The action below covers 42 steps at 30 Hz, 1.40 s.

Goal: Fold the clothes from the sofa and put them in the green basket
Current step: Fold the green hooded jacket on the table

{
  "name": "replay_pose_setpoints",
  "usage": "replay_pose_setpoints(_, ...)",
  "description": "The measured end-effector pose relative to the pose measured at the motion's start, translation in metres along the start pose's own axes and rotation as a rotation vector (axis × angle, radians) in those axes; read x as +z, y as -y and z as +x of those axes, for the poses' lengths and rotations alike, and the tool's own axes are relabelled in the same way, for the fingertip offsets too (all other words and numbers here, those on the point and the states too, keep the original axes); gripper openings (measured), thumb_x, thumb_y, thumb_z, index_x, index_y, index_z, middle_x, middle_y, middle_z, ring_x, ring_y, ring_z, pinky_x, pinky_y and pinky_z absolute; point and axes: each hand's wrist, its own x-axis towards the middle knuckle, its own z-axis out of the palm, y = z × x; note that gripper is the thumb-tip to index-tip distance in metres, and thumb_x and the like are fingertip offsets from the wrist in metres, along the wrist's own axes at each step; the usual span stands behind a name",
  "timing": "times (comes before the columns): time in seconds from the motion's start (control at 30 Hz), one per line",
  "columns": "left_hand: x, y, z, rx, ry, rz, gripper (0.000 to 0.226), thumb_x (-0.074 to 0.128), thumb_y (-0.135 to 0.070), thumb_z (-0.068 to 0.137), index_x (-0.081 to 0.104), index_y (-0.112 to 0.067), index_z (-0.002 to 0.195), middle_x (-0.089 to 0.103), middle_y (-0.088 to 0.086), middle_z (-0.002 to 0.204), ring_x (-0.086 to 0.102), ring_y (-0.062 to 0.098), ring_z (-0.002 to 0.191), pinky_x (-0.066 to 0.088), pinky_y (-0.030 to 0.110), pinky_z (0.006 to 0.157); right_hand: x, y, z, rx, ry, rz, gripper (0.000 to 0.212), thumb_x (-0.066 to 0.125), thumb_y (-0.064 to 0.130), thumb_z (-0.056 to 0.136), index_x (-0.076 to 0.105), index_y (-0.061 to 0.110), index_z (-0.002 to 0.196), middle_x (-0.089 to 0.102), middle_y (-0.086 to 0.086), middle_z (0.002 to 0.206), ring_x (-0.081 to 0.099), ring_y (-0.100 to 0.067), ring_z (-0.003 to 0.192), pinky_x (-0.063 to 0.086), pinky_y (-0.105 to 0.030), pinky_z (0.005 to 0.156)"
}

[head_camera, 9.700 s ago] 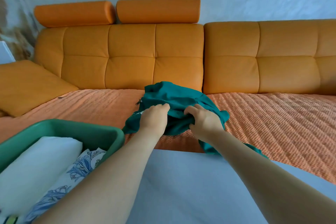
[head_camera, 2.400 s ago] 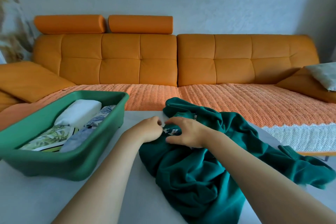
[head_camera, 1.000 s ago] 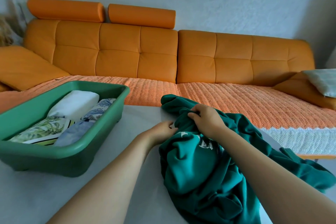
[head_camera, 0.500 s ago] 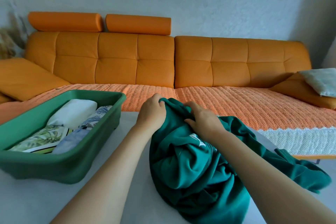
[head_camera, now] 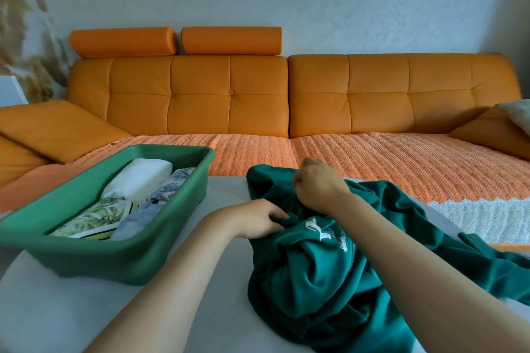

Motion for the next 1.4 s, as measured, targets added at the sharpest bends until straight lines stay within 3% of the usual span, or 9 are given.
replay_pose_setpoints(0.17, -0.007, -0.004, 0.010, -0.093, -0.002, -0.039, 0.015, 0.058, -0.037, 0.079, 0.070, -0.029, 0.080, 0.070, -0.008, 0.081, 0.064, 0.015, 0.079, 0.050, 0.032, 0.078, 0.027, 0.008, 0.026, 0.054, 0.215, 0.065, 0.048, 0.058, 0.034, 0.095, 0.048, 0.024, 0.140, 0.046, -0.003, 0.139, 0.053, -0.027, 0.120, 0.051, -0.042, 0.088)
replay_pose_setpoints(0.4, -0.029, 0.022, 0.052, -0.231, -0.241, 0.001, 0.031, 0.043, -0.014, 0.091, 0.073, -0.017, 0.083, 0.070, 0.003, 0.086, 0.067, 0.022, 0.079, 0.060, 0.035, 0.071, 0.049, -0.005, 0.054, 0.122, 0.203, -0.187, 0.011, 0.058, 0.026, 0.092, 0.056, 0.017, 0.098, 0.066, -0.003, 0.108, 0.062, -0.024, 0.091, 0.043, -0.032, 0.065)
replay_pose_setpoints(0.53, -0.032, 0.029, 0.080, -0.242, -0.184, 0.071, 0.024, 0.052, -0.017, 0.090, 0.076, -0.018, 0.092, 0.074, 0.007, 0.095, 0.066, 0.022, 0.079, 0.060, 0.039, 0.076, 0.048, -0.030, 0.072, 0.354, 0.048, 0.208, 0.015, 0.050, 0.021, 0.090, 0.062, 0.012, 0.091, 0.065, -0.006, 0.092, 0.058, -0.023, 0.073, 0.044, -0.029, 0.057)
replay_pose_setpoints(0.67, -0.035, 0.021, 0.104, -0.208, -0.149, 0.141, 0.025, 0.057, -0.029, 0.083, 0.068, -0.044, 0.066, 0.062, -0.007, 0.071, 0.053, 0.002, 0.053, 0.042, 0.019, 0.050, 0.034, -0.063, 0.085, 0.598, -0.214, 0.749, 0.018, 0.036, 0.017, 0.092, 0.051, 0.011, 0.100, 0.069, -0.014, 0.077, 0.068, -0.028, 0.052, 0.059, -0.039, 0.055)
replay_pose_setpoints(0.73, -0.036, 0.017, 0.118, -0.170, -0.208, 0.091, 0.019, 0.060, -0.040, 0.081, 0.069, -0.057, 0.079, 0.066, -0.014, 0.088, 0.059, 0.005, 0.075, 0.044, 0.023, 0.063, 0.029, -0.083, 0.088, 0.700, -0.371, 0.939, 0.016, 0.033, 0.016, 0.092, 0.047, 0.013, 0.100, 0.070, -0.015, 0.073, 0.070, -0.028, 0.053, 0.061, -0.045, 0.060)
replay_pose_setpoints(0.83, -0.037, 0.012, 0.148, -0.160, -0.227, 0.085, 0.033, 0.058, -0.041, 0.096, 0.070, -0.019, 0.117, 0.068, 0.007, 0.120, 0.062, 0.024, 0.105, 0.049, 0.035, 0.092, 0.030, -0.116, 0.086, 0.805, -0.473, 0.901, 0.016, 0.037, 0.017, 0.093, 0.047, 0.013, 0.105, 0.066, -0.015, 0.100, 0.067, -0.031, 0.080, 0.057, -0.041, 0.071)
replay_pose_setpoints(1.03, -0.053, -0.019, 0.133, -0.070, -0.036, 0.024, 0.043, 0.045, -0.049, 0.102, 0.053, -0.029, 0.140, 0.055, -0.013, 0.132, 0.055, 0.012, 0.117, 0.040, 0.033, 0.101, 0.037, -0.105, 0.074, 0.509, -0.191, 0.120, 0.073, 0.059, 0.004, 0.075, 0.034, 0.018, 0.143, 0.035, -0.014, 0.143, 0.039, -0.034, 0.131, 0.040, -0.044, 0.108)
replay_pose_setpoints(1.17, -0.065, -0.040, 0.101, -0.111, 0.088, 0.213, 0.042, 0.046, -0.046, 0.102, 0.057, -0.020, 0.133, 0.059, -0.003, 0.127, 0.056, 0.016, 0.111, 0.043, 0.032, 0.094, 0.035, -0.069, 0.073, -0.036, -0.137, 0.322, 0.064, 0.054, 0.005, 0.081, 0.049, 0.024, 0.142, 0.045, -0.001, 0.146, 0.042, -0.023, 0.133, 0.037, -0.034, 0.108)
replay_pose_setpoints(1.4, -0.056, -0.044, 0.060, -0.224, 0.219, 0.266, 0.080, 0.064, -0.064, 0.085, 0.038, -0.029, 0.153, 0.037, -0.004, 0.157, 0.043, 0.019, 0.138, 0.037, 0.032, 0.110, 0.051, -0.053, 0.040, -0.035, 0.558, 0.316, 0.057, 0.055, 0.044, 0.092, 0.044, 0.037, 0.148, 0.052, 0.004, 0.145, 0.049, -0.020, 0.131, 0.038, -0.035, 0.109)
